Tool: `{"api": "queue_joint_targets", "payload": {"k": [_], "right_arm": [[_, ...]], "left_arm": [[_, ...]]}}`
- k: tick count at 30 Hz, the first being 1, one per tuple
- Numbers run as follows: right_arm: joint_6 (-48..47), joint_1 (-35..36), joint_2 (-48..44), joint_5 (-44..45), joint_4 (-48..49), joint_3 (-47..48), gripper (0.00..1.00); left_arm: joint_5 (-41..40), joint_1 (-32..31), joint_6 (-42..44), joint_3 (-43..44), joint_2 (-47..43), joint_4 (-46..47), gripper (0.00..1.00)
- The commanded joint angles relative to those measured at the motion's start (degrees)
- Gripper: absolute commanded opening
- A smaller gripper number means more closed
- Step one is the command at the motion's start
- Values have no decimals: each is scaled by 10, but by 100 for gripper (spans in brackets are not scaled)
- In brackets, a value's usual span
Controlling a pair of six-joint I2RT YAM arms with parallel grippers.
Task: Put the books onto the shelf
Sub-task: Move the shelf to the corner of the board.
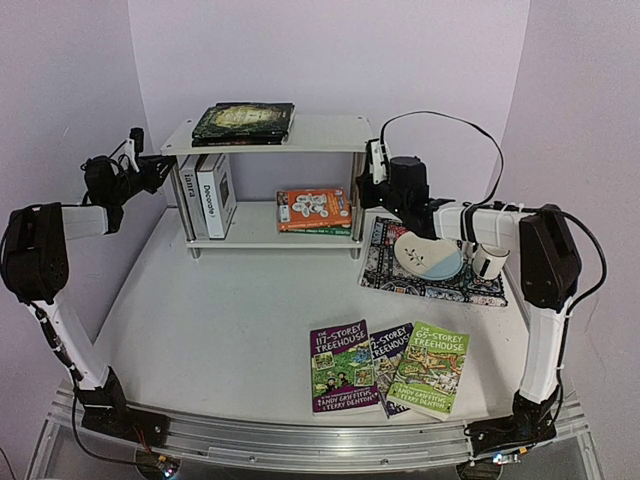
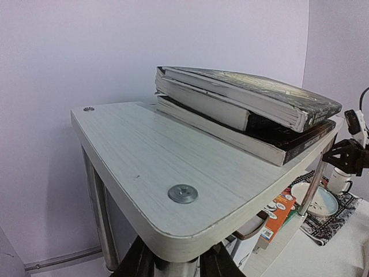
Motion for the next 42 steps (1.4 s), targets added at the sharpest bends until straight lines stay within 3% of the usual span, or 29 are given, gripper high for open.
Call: {"api": "queue_joint_targets", "payload": {"k": [1,19,42], "right_arm": [[0,10,-59,-29,27,-15,23],[29,13,-124,-67,11,-81,22],[35,51,-190,-77,6,-164,21]], "left_arm": [[11,0,-17,-7,-49,24,12],[1,-1,-34,-103,-158,23,9],[-71,0,-52,-260,-366,21,10]]}}
